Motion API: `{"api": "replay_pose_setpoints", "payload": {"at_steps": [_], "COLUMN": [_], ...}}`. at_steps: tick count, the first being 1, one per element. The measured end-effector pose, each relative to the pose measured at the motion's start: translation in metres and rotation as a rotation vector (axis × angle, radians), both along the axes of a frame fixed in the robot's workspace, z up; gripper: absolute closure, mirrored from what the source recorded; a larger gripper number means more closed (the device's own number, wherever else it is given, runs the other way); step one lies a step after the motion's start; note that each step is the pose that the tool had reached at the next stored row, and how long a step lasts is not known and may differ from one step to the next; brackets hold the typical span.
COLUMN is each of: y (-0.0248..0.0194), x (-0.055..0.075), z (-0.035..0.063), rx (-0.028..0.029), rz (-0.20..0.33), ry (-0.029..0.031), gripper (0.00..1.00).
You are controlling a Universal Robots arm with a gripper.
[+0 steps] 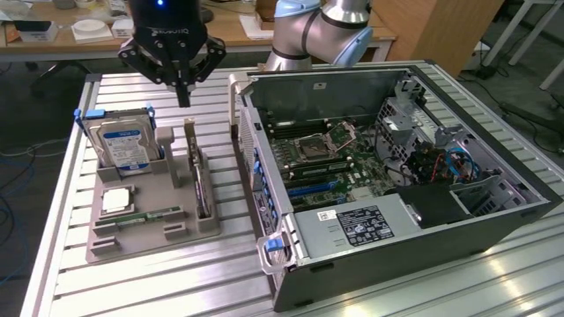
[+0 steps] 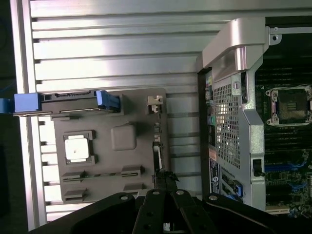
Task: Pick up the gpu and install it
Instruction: 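Pick up the gpu and move the gpu toward the slot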
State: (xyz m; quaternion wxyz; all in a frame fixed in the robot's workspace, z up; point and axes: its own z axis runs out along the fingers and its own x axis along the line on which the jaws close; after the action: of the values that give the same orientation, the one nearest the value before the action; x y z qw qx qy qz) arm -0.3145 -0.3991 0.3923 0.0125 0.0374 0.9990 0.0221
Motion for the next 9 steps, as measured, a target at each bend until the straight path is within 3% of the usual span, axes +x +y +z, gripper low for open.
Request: {"api": "replay_pose_setpoints", "payload": {"at_steps": [9], "y": [0.0000], "x": [-0.0034], "z": [0.0000], "rx": [0.0000], "rz": [0.000], "ry": [-0.0001], "gripper": [0.90]}}
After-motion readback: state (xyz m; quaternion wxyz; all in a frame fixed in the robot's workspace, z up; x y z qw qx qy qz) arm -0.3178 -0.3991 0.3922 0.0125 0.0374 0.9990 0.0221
